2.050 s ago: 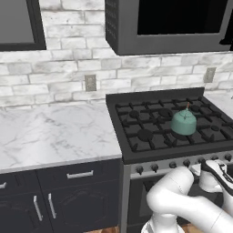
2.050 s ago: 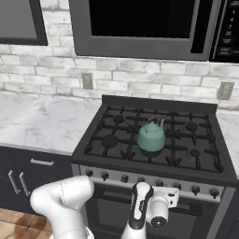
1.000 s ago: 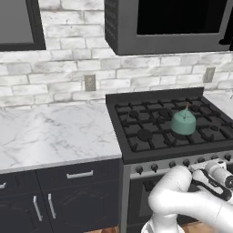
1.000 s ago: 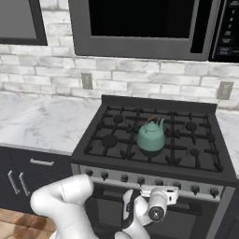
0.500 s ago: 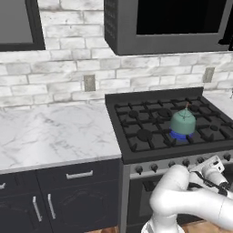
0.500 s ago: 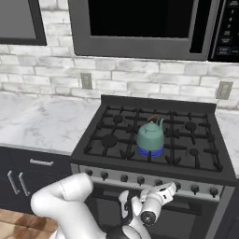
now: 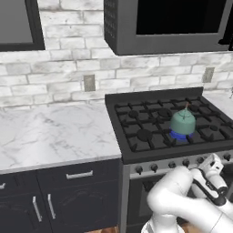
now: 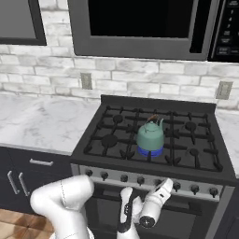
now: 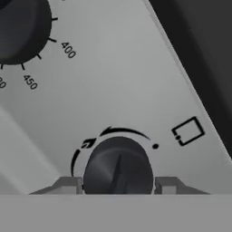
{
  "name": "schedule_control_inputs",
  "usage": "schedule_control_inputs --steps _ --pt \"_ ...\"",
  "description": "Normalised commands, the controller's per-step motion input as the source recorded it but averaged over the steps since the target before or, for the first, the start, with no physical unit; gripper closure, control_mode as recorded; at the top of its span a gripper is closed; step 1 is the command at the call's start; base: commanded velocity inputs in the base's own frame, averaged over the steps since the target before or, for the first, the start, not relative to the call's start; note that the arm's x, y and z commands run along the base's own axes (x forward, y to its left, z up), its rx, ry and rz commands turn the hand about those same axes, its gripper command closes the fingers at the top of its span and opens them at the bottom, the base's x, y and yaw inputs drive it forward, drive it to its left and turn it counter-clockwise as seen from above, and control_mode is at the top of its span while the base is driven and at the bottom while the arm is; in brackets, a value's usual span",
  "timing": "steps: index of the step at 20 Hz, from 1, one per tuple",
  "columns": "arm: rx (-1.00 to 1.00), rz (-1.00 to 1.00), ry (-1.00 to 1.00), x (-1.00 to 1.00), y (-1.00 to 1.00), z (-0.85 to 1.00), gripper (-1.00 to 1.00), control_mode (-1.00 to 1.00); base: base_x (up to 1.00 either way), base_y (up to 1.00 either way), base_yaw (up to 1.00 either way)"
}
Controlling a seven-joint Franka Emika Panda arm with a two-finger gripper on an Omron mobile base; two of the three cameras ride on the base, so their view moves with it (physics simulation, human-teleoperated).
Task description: Turn on the front center burner of the stove.
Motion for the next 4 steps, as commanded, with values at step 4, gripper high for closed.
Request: schedule_control_inputs --steps 4 --pt "-0.26 0.25 0.0 -0.13 -0.36 0.0 1.0 -1.0 0.0 0.0 0.0"
